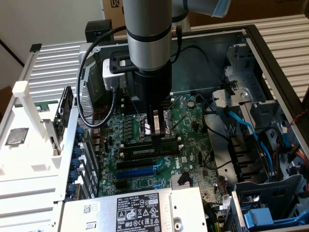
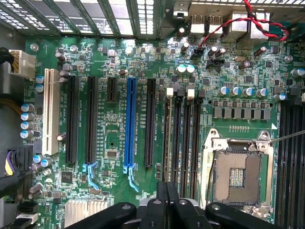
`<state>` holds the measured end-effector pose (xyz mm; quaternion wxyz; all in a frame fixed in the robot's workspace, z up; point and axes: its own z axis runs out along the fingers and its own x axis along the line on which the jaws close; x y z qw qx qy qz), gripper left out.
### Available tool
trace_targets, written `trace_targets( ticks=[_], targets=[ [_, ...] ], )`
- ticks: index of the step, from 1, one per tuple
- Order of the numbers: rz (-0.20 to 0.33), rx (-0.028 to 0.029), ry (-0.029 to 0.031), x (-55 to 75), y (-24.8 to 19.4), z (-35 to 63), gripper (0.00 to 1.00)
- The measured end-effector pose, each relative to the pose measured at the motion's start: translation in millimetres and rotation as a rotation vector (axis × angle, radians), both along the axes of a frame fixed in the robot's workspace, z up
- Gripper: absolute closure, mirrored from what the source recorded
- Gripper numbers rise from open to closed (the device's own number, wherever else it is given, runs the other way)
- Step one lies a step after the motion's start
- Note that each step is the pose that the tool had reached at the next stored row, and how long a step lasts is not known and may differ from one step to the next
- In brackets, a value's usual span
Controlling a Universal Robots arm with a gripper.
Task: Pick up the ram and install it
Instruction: 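Press down the ram until it locks into place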
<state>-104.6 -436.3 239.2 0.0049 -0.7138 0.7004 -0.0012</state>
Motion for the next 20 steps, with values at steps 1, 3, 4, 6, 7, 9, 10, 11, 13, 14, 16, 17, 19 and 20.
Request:
trace_targets(
  ticks=[1,3,4,6,7,9,10,11,13,14,16,17,19,20],
  targets=[
    [0.000,0.0000,0.0000,0.0,0.0,0.0,0.90],
    [0.000,0.0000,0.0000,0.0,0.0,0.0,0.90],
    [0.000,0.0000,0.0000,0.0,0.0,0.0,0.90],
    [0.000,-0.0001,0.0000,0.0,0.0,0.0,0.90],
    [0.000,-0.0001,0.0001,-0.3,0.1,0.1,0.90],
    [0.000,-0.0002,0.0000,-3.2,1.2,-0.1,0.90],
    [0.000,-0.0010,0.0000,-4.7,3.7,-0.5,0.90],
    [0.000,-0.0009,-0.0001,-5.1,3.7,-0.8,0.90],
    [0.000,-0.0010,0.0000,-5.6,3.7,-1.4,0.90],
    [0.000,-0.0009,-0.0001,-5.8,3.8,-1.7,0.90],
    [0.000,-0.0009,0.0000,-6.0,4.0,-2.3,0.90],
    [0.000,-0.0009,0.0000,-6.1,4.2,-2.5,0.90],
    [0.000,-0.0009,-0.0001,-6.1,4.7,-3.1,0.90],
    [0.000,-0.0008,-0.0001,-6.2,5.0,-3.4,0.90]
  ],
)
